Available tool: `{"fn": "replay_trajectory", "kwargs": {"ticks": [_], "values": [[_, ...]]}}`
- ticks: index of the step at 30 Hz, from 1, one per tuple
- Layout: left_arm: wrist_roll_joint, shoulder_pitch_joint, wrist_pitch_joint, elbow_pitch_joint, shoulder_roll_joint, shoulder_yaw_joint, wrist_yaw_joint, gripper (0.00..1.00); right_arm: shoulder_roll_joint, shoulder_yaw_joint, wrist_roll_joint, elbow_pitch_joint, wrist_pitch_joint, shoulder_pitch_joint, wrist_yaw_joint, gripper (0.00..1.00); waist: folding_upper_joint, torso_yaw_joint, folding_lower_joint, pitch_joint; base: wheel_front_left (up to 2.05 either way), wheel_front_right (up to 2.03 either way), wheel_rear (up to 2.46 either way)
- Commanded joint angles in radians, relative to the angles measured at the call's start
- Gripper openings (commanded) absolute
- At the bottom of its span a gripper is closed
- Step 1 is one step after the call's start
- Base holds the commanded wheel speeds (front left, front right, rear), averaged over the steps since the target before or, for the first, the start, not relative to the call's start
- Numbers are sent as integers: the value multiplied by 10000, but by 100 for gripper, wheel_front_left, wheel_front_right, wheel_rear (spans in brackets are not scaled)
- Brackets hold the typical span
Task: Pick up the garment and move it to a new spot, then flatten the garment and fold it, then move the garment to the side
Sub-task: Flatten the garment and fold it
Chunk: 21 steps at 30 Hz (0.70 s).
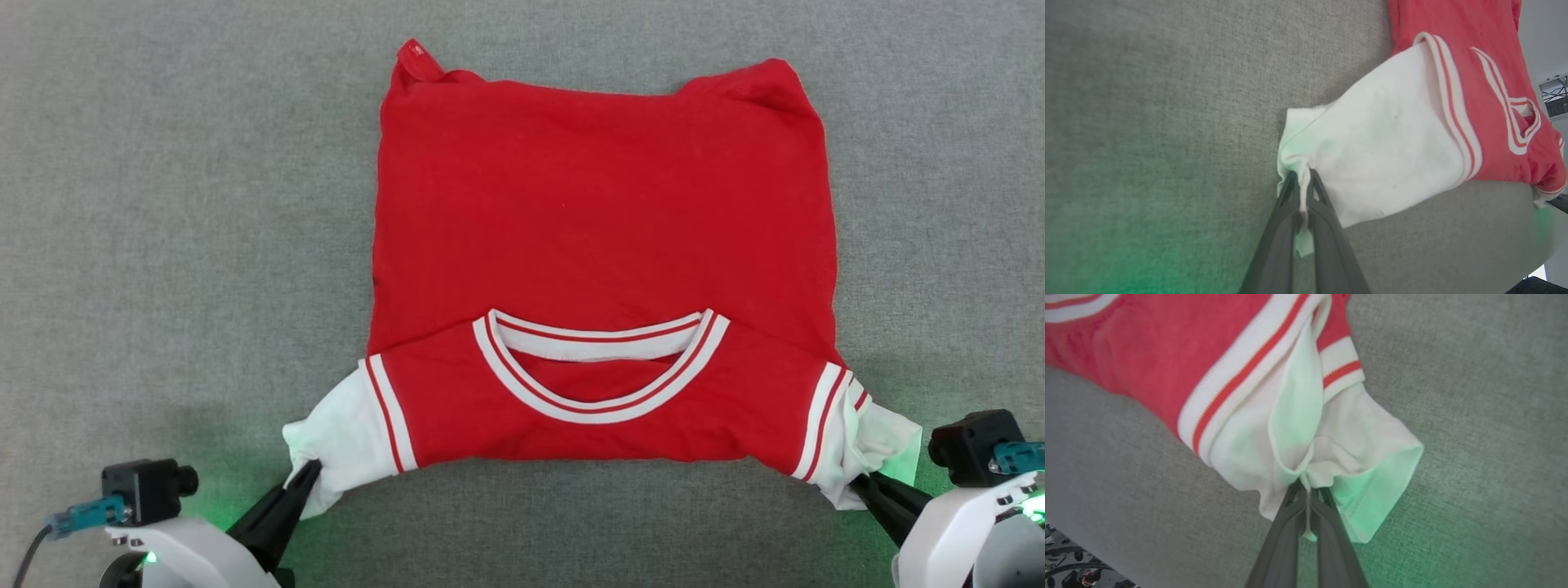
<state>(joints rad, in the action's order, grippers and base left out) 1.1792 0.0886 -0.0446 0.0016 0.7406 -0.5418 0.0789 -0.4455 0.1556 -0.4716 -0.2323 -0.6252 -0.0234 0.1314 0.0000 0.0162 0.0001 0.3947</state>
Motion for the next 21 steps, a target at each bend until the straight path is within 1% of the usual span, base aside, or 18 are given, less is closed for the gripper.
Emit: {"fn": "replay_trajectory", "kwargs": {"ticks": [1, 8, 9, 10, 11, 12, 14, 17, 21], "values": [[-33, 88, 229, 414, -193, -188, 113, 0, 17, 153, 139, 292, 22, 46, -9, 0, 0, -18, -1, 27, 0, 0, 0], [-128, 258, 259, 849, -380, -339, 47, 0, 120, 423, 203, 741, 373, 242, -9, 0, 0, -56, -1, 41, 0, 0, 0], [-135, 270, 256, 879, -394, -344, 47, 0, 117, 452, 231, 762, 437, 282, -11, 6, 0, -57, -1, 35, 0, 0, 0], [-140, 274, 254, 912, -401, -350, 56, 0, 130, 458, 244, 780, 466, 318, -9, 32, 0, -64, -1, 24, 0, 0, 0], [-156, 282, 248, 939, -403, -358, 63, 0, 144, 450, 302, 751, 546, 352, -9, 69, 0, -69, -1, 11, 0, 0, 0], [-174, 288, 220, 951, -420, -356, 79, 0, 161, 428, 347, 679, 587, 380, -9, 100, 0, -79, -1, -8, 0, 0, 0], [-149, 246, 182, 934, -447, -352, 123, 0, 137, 314, 404, 401, 590, 444, -9, 100, 0, -105, -1, -62, 0, 0, 0], [-115, 118, 122, 861, -433, -323, 186, 0, 198, -268, 323, -342, 462, 502, -9, 100, 0, -162, -1, -143, 0, 0, 0], [-87, 6, 72, 696, -390, -303, 216, 0, 48, -1143, 114, -1578, -224, 639, -9, 100, 0, -193, -1, -217, 0, 0, 0]]}}
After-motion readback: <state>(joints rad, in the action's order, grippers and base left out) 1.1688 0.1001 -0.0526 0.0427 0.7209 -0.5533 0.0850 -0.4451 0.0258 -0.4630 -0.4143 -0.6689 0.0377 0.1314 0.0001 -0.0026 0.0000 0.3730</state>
